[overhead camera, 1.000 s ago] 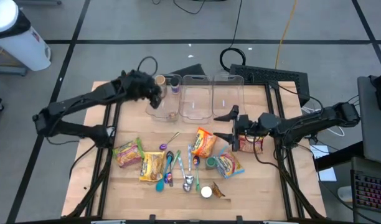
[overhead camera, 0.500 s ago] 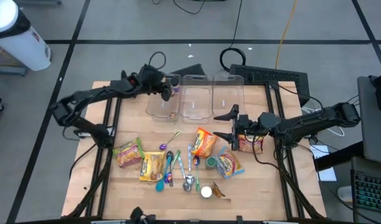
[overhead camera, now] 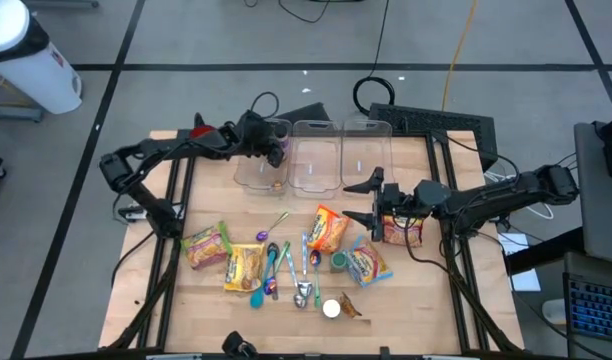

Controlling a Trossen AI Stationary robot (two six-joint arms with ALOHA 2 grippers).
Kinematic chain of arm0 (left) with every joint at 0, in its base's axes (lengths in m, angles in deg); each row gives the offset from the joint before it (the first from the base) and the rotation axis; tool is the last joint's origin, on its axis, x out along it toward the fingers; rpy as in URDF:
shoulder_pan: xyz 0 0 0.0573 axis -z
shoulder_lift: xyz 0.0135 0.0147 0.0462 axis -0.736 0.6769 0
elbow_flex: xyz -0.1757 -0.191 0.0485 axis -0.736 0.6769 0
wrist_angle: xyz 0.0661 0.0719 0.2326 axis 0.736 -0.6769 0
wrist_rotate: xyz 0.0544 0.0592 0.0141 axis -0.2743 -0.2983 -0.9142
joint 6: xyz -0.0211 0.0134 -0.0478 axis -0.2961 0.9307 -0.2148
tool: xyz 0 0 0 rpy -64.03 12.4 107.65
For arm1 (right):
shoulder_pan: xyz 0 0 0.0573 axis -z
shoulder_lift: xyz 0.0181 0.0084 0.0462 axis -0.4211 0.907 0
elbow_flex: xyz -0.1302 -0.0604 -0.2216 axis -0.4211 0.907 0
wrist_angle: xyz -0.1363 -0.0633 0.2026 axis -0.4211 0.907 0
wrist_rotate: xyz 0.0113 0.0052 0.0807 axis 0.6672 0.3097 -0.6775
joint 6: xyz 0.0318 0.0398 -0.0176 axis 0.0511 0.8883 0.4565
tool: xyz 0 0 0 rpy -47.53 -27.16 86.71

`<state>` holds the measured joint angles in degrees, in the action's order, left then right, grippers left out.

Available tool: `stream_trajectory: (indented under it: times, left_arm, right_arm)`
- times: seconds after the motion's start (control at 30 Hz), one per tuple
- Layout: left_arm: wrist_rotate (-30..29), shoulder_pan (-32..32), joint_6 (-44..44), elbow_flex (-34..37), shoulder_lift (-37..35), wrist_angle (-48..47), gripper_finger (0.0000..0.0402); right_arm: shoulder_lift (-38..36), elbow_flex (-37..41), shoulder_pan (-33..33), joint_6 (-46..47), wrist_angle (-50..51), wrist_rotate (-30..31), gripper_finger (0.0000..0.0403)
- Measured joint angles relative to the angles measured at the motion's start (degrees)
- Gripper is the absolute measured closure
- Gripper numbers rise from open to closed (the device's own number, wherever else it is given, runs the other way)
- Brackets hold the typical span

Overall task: Pick & Place Food Item
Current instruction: Put the orange seasoning bottle into the left transparent bin, then put the green seasoning bottle into the left transparent bin

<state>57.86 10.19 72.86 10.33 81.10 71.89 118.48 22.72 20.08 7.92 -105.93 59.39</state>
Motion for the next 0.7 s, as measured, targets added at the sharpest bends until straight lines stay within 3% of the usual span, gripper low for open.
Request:
stream_trajectory:
  times: [0.2, 0.5, 0.7]
  left_arm:
    - [-2.7, 1.5, 0.0, 0.0, 1.0, 2.0, 0.0191]
    - [-4.0, 3.2, 1.3, 0.0, 1.0, 4.0, 0.0086]
    - [-3.4, 3.6, 3.8, 0.0, -1.3, 3.8, 0.0053]
  right_arm:
    - [0.0, 0.0, 0.0, 0.0, 0.0, 0.1, 0.0122]
    - [0.0, 0.0, 0.0, 0.0, 0.4, 0.0, 0.0122]
    - [0.0, 0.0, 0.0, 0.0, 0.9, 0.0, 0.0122]
